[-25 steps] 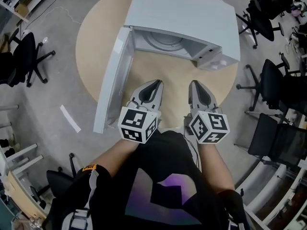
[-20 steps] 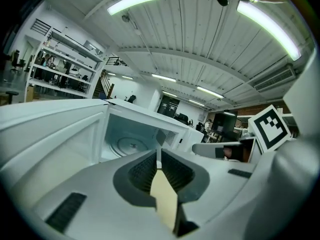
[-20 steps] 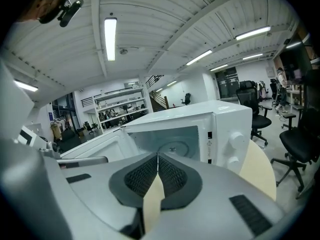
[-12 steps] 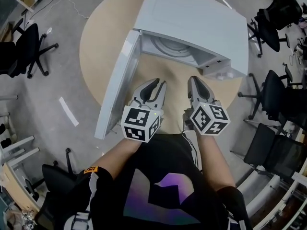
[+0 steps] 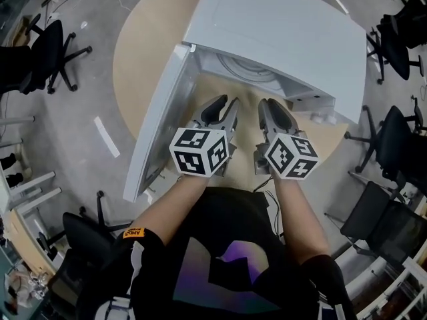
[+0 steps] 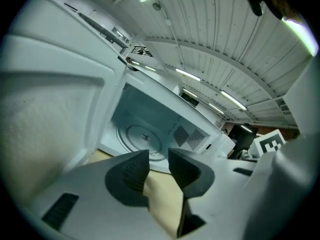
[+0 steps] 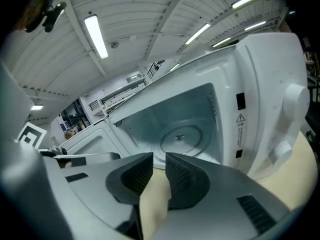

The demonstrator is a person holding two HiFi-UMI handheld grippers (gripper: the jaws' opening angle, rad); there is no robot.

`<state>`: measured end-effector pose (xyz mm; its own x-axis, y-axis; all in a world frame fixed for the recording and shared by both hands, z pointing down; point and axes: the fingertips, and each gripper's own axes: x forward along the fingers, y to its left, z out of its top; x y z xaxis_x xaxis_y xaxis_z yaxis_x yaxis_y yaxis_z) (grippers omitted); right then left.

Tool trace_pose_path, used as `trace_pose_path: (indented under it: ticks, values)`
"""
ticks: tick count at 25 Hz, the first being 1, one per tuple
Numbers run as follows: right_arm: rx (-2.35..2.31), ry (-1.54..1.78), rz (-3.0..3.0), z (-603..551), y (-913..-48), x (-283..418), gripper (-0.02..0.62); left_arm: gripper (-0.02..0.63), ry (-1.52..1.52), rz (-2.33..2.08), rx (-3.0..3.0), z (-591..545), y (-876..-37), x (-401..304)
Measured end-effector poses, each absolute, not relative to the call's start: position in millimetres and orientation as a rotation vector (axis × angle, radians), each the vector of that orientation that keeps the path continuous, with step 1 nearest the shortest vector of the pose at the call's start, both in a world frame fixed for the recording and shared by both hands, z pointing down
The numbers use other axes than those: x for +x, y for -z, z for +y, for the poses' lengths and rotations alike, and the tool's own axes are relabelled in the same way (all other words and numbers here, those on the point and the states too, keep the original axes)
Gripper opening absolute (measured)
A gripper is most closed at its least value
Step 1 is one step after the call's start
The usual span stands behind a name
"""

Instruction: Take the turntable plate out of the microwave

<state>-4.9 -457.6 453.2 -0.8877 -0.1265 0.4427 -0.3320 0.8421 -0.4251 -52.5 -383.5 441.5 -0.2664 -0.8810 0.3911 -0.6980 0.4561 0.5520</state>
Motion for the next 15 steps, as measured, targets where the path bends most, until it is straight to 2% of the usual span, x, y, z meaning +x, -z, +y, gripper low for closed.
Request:
trace_pose_path:
  ticks: [15]
  values:
    - [0.290, -0.730, -2.575, -497, -501, -30, 0.063, 0.172, 0.536, -1.929, 1.001, -434, -531, -119]
